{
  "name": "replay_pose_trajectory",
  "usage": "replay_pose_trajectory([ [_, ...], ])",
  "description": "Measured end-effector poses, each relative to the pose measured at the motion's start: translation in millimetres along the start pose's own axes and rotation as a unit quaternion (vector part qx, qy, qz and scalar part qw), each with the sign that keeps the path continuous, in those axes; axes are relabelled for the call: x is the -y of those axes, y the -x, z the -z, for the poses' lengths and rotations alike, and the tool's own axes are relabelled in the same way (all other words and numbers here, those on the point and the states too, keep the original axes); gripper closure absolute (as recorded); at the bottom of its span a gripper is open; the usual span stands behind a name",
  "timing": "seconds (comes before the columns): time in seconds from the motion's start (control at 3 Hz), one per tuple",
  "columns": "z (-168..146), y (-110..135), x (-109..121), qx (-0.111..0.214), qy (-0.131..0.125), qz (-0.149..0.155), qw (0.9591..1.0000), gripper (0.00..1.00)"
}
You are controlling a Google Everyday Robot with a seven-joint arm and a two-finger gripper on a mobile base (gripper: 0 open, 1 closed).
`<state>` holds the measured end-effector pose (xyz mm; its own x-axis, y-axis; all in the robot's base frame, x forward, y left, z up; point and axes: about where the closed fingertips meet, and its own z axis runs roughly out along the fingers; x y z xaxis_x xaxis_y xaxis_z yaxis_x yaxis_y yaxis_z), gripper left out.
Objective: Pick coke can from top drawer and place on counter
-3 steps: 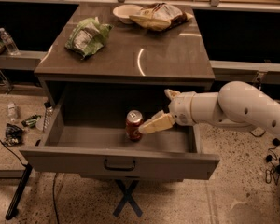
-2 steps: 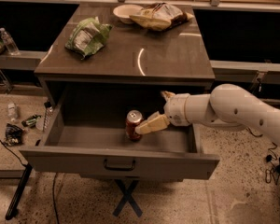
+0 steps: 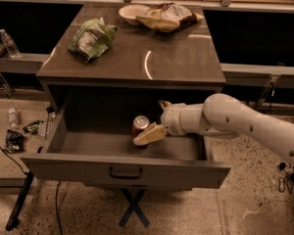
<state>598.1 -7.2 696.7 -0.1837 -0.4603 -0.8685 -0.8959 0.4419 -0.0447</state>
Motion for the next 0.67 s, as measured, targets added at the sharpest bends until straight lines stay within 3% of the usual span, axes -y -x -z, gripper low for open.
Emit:
replay_pose_trajectory([
  [0.33,-19.7,-12.0,-6.6,-0.006,0.009,0.002,0.9999,0.00],
  [0.67,-29.8,-27.6,-17.6,-0.012,0.022,-0.010,0.9996,0.18],
])
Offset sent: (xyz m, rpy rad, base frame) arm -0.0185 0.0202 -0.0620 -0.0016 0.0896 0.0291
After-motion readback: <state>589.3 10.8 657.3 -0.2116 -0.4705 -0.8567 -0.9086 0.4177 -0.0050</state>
